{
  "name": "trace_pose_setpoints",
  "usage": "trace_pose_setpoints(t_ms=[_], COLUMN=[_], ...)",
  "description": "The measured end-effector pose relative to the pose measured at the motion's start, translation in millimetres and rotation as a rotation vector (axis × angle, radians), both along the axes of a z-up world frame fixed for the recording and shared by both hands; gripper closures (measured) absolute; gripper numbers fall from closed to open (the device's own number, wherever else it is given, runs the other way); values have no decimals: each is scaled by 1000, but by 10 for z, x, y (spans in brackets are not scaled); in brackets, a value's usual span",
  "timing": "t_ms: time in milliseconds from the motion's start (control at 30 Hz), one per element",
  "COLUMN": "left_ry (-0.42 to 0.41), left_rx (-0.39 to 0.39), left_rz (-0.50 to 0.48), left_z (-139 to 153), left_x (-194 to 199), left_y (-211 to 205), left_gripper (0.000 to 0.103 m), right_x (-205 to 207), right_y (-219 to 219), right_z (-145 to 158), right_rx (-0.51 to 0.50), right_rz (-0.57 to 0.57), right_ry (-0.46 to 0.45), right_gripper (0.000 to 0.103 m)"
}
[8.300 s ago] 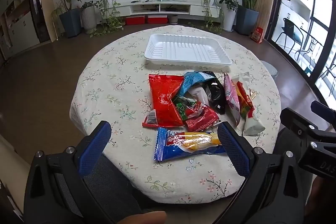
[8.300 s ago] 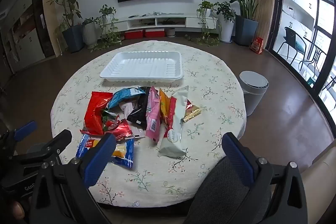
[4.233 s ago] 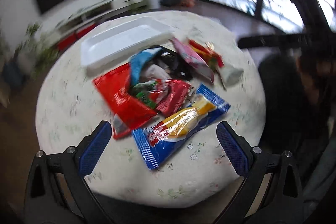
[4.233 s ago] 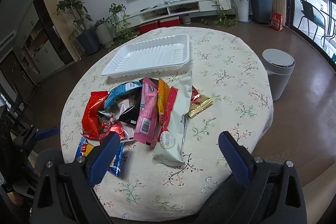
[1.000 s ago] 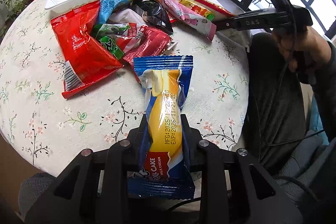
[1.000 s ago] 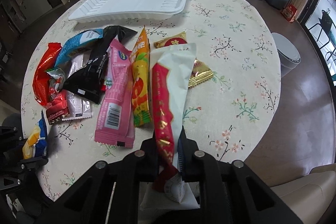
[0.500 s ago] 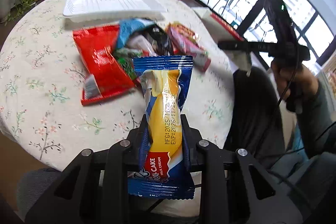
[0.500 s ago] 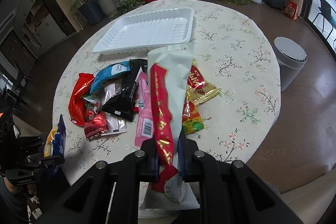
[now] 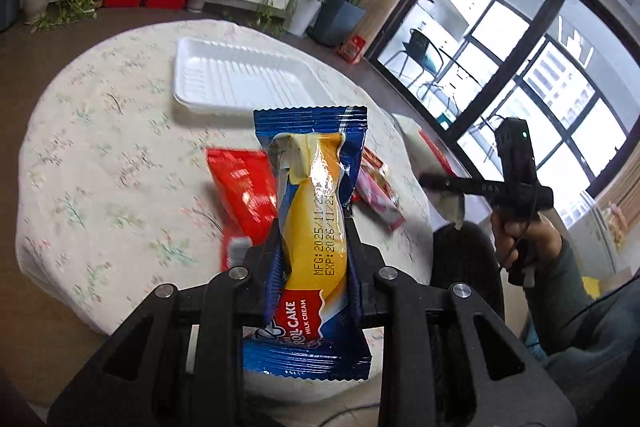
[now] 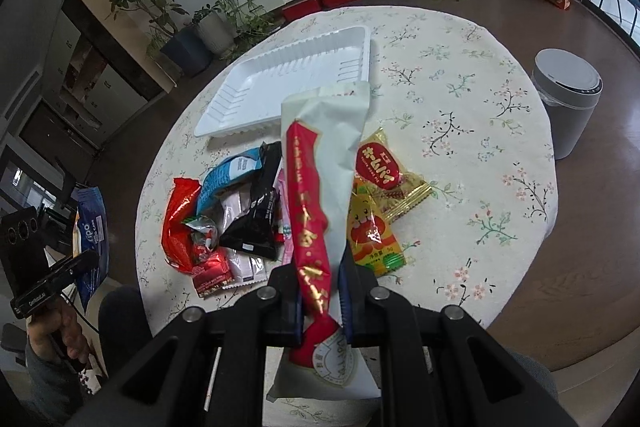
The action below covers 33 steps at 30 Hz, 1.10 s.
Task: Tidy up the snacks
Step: 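Lift the roll cake packet with the left gripper while the right gripper grasps the white-and-red bar, then carry both packets over the white tray and open both grippers to drop them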
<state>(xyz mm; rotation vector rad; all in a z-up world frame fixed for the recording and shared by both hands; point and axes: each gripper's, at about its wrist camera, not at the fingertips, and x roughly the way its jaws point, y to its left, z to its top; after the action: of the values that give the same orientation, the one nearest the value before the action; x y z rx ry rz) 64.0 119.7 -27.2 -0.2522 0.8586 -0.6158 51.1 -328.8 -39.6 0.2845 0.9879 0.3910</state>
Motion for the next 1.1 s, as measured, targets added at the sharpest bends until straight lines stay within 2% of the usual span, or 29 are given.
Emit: trace_pose_setpoints(t_ms=[167, 367, 500, 633, 767, 867, 1100], left_ry=[-20, -46, -64, -48, 2, 47, 128], left_rx=[-32, 1, 42, 92, 146, 191, 233], left_rz=[63, 115, 110, 81, 57, 51, 54], left_z=[168, 395, 565, 597, 388, 143, -331], left_x=[275, 826, 1318, 1947, 2507, 2775, 2985], left_y=[276, 489, 400, 150, -75, -246, -364], left_gripper=[78, 78, 78, 78, 78, 78, 78], right_x=[194, 604, 983, 1390, 1782, 2077, 2473], right_y=[-184, -477, -514, -232, 168, 405, 721], right_z=[98, 282, 403, 476, 409, 251, -147], right_rx=[58, 113, 145, 135, 132, 123, 53], right_rz=[-51, -138, -183, -137, -71, -42, -5], right_ry=[-20, -57, -77, -91, -72, -23, 67], right_gripper=[88, 88, 88, 88, 88, 88, 88])
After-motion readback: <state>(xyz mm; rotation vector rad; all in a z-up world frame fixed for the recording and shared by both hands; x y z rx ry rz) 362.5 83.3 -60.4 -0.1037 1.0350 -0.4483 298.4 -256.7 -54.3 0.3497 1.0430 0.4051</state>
